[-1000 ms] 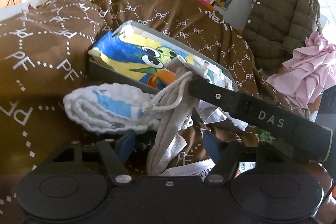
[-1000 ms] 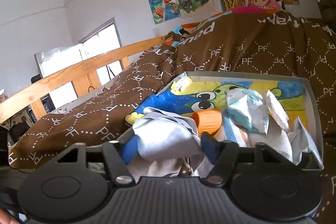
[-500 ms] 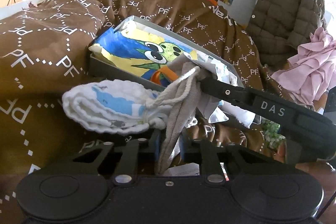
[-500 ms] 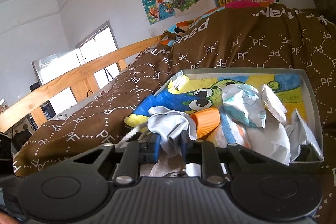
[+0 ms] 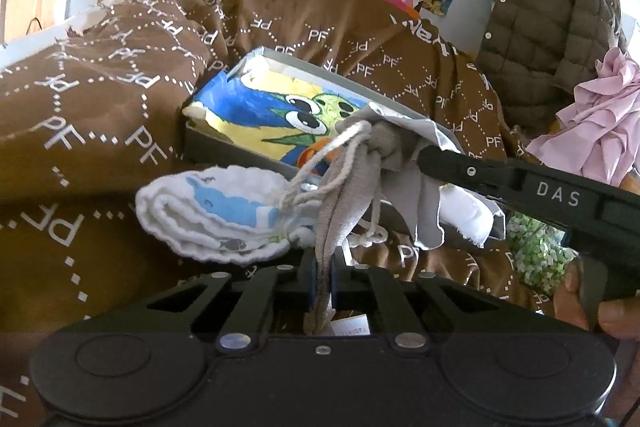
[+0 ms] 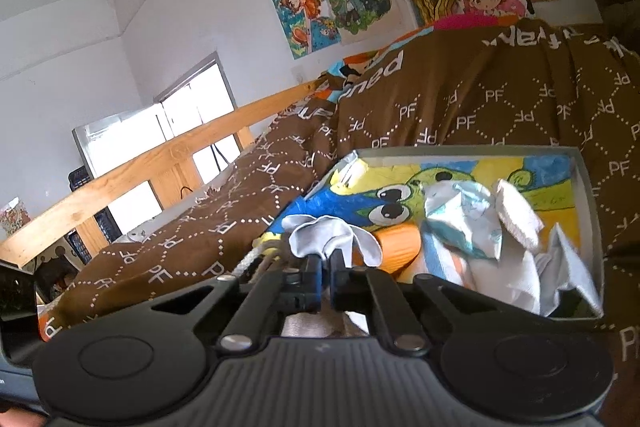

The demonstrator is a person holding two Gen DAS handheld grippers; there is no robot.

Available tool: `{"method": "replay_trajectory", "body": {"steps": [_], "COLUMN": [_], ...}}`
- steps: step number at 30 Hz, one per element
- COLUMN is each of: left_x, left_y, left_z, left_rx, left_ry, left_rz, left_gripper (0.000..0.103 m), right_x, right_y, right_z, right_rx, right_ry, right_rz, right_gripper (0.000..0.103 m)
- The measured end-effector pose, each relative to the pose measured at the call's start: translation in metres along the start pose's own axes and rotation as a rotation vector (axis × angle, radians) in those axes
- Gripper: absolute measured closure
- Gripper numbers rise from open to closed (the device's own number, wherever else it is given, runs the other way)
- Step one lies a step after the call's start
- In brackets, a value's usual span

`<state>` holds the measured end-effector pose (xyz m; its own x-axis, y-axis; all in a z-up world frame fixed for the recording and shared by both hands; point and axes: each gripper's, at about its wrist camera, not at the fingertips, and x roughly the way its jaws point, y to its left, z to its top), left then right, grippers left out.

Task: Organize soft objects
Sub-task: 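Carry the pouch with the left tool while the right tool carries the mask to the tray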

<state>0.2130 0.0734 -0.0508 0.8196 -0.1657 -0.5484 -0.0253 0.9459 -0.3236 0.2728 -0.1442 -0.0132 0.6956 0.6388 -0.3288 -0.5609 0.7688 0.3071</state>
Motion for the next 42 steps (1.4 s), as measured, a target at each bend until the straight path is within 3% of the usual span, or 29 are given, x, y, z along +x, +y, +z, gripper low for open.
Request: {"method": "replay_trajectory", "body": {"steps": [25, 42], "left_x": [-0.082, -0.114], "left_y": [-0.052, -0.071], "left_z": [-0.008, 0.012], "left_rx": [0.118, 0.133], "left_ry": [-0.007, -0.048], "left_rz": [-0.004, 0.013], "left_gripper": [0.099, 0.099], "right_x": [-0.095, -0.107], "right_y": [0.010, 0.007], "right_z": [0.019, 0.012], "right_rx": [0.018, 0.052], "right_ry": [-0.098, -0.082], "right_rz": [-0.032, 0.006], "right_gripper": [0.099, 0.099]}}
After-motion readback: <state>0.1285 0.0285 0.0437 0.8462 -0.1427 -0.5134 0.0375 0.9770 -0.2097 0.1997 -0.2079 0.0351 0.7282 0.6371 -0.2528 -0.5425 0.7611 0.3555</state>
